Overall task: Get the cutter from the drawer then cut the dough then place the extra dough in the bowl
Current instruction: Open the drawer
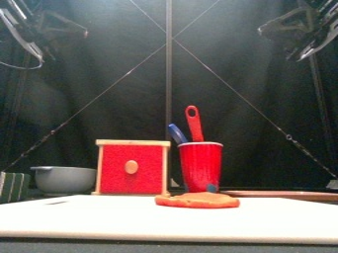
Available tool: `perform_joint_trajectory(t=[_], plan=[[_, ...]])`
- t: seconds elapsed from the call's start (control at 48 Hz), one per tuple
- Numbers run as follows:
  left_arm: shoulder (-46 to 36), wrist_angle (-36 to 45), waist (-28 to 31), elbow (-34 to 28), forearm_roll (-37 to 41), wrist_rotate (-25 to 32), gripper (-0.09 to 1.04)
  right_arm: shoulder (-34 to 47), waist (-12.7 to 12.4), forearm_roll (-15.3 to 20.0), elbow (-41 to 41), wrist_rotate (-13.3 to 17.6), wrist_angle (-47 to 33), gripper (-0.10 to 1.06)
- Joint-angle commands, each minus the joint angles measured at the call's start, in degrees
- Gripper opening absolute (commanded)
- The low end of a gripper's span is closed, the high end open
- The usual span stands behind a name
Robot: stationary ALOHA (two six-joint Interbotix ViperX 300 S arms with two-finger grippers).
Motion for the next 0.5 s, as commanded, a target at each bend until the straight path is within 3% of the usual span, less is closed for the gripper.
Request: perform_joint_trajectory(t=[0.021,0.229,0.5], plan=[[2.3,-2.7,-0.5,-0.6,-1.8,-0.4,-0.09,1.8,0.1,-0.2,-0.4,-0.1,-0.8,-0.01],[4.5,-5.6,-0.8,-0.1,-5.8,-0.7,0.02,7.6,-1.7,0.4,-5.3,0.3,-2.5,0.02],[7.5,-6.0,-2.0,0.4,-21.9,-3.7,0.37,19.2,-5.2,3.6,-17.8,0.5,-2.0,0.02]])
